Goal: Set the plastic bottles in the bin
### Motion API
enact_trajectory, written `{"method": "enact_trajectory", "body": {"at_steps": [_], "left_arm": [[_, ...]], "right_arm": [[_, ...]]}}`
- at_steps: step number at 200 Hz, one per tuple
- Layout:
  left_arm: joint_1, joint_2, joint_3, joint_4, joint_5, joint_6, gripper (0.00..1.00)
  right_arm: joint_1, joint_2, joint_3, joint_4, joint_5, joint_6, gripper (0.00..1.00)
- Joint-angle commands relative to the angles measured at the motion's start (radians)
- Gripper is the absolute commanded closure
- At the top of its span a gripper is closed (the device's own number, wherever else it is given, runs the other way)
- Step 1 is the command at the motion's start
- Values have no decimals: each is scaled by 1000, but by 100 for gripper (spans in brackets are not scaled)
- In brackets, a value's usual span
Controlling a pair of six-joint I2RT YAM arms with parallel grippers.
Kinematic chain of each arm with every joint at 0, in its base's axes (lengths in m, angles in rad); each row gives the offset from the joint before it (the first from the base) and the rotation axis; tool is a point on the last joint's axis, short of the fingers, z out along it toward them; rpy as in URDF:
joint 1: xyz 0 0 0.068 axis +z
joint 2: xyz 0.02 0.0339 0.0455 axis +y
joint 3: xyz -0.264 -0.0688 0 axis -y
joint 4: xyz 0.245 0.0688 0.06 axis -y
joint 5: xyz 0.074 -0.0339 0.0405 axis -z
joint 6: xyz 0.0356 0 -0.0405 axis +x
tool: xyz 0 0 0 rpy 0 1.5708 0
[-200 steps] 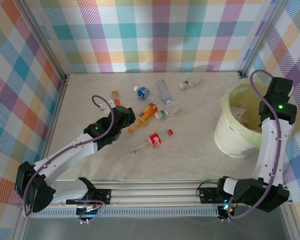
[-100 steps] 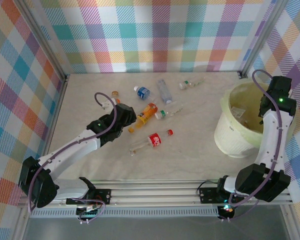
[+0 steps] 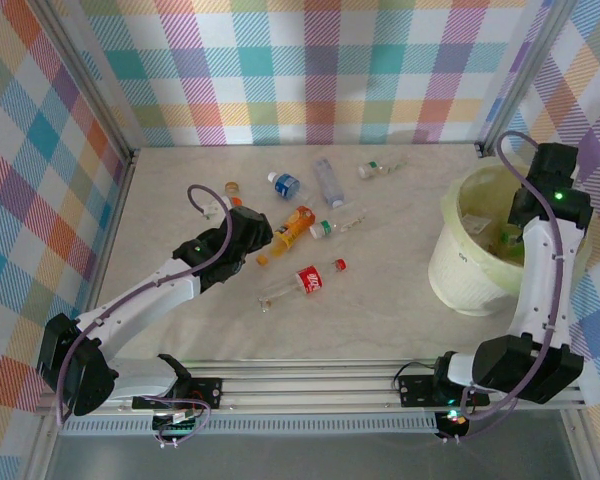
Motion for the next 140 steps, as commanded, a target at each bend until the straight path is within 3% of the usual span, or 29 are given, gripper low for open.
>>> {"method": "enact_trajectory", "body": {"at_steps": [1,27,38,107,140], "left_arm": [[11,5,6,-12,-1,-13,0],[17,1,-3,-16,-1,-22,0],[22,-1,-6,-21,-3,-26,0],[99,-7,-5,-58,35,-4,0],[154,40,23,-105,64,18,0]], "right_arm": [[55,-56,63,-36,-22,28,15],[183,-79,101,-63,-21,40,11],[248,-81,117,-75,-22,62,0],[674,-80,140,58,-35,212,0],[807,-15,135,142,-160,241,0]]}}
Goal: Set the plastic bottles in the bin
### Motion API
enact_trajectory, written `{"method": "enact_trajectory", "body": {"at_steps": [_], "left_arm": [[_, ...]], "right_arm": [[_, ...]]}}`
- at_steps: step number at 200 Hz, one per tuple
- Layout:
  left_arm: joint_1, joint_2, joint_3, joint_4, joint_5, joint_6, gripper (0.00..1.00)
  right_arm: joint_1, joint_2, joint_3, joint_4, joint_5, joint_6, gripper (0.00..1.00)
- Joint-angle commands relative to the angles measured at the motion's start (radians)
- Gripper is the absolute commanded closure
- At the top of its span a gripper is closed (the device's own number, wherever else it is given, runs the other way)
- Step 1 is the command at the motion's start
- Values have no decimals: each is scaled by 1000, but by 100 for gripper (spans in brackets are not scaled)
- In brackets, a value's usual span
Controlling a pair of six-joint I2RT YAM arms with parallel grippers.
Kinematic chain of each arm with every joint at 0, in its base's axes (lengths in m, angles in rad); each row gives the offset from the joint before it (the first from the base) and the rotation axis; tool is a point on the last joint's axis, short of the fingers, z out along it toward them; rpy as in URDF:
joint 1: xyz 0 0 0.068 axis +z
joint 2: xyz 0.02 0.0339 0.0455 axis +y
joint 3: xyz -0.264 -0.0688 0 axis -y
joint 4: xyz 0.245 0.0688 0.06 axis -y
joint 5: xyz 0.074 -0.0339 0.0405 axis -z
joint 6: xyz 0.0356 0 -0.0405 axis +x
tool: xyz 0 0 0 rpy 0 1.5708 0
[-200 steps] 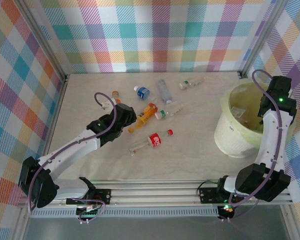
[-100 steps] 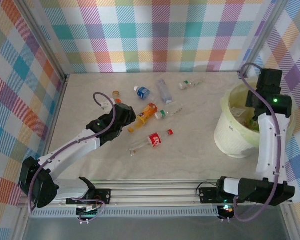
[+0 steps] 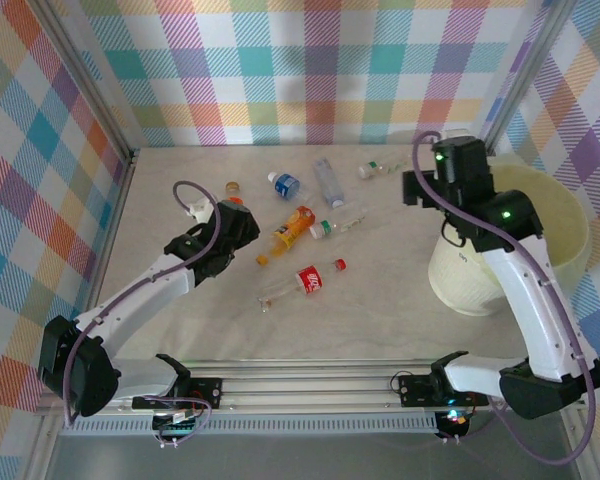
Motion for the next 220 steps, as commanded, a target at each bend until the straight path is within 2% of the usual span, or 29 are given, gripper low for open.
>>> {"method": "enact_trajectory", "body": {"at_steps": [1,31,76,97,126,172,220], "left_arm": [[43,38,25,-63,29,29,0],[108,117,69,-69,118,108,0],[203,279,155,-52,263,209,0],[263,361,191,-17,353,232,0],[323,465,252,34,472,286,2],[370,620,372,24,517,378,5],[392,745,450,40,650,413,11]], "right_arm": [[71,50,9,96,-97,54,0],[160,80,-54,227,-221,109,0],[179,41,-288,475,-369,179,0],[179,13,-377,554,-382,219,0],[179,5,-413,550,-367,220,0],[179,-34,-476,583,-384,213,0],[179,-71,-542,641,-409,253,0]]}}
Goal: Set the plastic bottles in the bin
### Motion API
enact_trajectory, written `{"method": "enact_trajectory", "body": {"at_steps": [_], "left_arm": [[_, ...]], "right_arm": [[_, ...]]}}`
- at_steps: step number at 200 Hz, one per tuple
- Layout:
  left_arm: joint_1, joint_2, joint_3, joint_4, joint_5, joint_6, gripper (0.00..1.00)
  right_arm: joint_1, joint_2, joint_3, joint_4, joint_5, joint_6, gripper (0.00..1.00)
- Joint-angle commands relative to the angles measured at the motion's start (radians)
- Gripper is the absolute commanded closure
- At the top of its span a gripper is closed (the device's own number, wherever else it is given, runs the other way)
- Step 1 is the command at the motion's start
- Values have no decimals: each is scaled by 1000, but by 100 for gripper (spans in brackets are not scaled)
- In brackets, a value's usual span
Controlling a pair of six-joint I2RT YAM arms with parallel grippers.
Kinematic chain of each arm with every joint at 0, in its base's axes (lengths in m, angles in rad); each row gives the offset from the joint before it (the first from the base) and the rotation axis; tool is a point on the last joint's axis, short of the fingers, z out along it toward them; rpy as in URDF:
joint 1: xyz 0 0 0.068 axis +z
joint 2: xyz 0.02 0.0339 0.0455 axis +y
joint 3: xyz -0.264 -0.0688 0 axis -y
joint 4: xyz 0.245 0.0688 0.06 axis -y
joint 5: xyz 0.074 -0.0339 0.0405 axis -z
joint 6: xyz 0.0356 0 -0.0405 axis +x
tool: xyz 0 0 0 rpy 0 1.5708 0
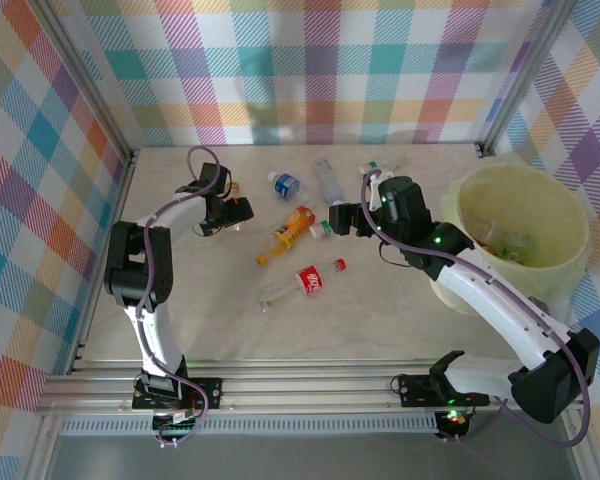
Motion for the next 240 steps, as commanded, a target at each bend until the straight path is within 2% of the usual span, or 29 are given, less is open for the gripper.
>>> {"method": "enact_trajectory", "body": {"at_steps": [1,40,70,99,195,240], "left_arm": [[12,62,60,9,94,47,12],[12,116,84,64,146,53,19],[10,120,57,115,176,45,30],[11,94,18,139,176,47,40],[-2,-162,-267,347,182,5,56],[-46,-285,-393,417,161,-65,57]], "right_arm": [[0,-22,-19,61,-28,38,0],[0,-30,-21,48,-47,80,0],[1,-39,-29,34,-50,106,0],[0,-42,-51,52,-105,106,0],[0,-39,-81,116,-152,170,0],[0,-58,-110,138,-130,167,0]]}}
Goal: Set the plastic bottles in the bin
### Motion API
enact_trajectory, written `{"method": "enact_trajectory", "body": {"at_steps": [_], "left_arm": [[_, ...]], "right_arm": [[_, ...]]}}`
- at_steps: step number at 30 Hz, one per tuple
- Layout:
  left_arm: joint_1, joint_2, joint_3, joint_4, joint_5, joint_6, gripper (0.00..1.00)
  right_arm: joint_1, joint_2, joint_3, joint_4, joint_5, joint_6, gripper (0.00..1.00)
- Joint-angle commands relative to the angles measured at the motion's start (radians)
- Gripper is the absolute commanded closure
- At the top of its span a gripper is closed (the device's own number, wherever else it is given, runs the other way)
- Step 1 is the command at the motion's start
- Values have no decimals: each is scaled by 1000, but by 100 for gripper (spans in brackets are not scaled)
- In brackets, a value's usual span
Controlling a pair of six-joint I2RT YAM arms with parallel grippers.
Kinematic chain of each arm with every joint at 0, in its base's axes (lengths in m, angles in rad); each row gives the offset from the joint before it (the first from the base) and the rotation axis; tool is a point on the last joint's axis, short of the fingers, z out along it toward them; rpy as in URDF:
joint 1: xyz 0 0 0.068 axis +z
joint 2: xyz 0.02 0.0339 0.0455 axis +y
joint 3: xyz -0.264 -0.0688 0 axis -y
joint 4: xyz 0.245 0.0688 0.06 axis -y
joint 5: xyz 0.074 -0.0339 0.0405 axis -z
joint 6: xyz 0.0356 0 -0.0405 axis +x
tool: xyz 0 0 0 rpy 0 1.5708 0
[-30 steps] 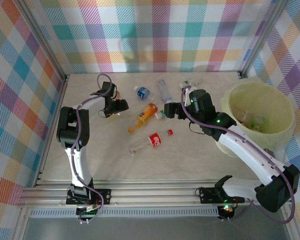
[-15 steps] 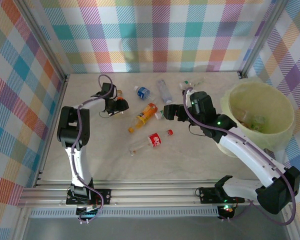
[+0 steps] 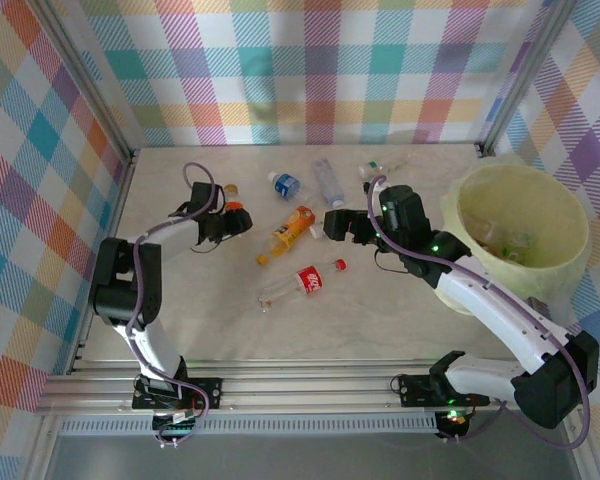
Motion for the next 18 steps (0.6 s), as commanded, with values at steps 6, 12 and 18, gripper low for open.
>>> {"method": "enact_trajectory", "body": {"at_steps": [6,12,18], "left_arm": [[-95,-210,-143,127,-40,-104,57],[-174,-378,-210,164,5,-113,58],[-245,-538,-228,188,122,-84,57]], "right_arm": [[1,-91,-85,104,38,22,1],[1,-107,-98,111,-12,59,1],[0,-111,-78,171,-108,114,1]]}}
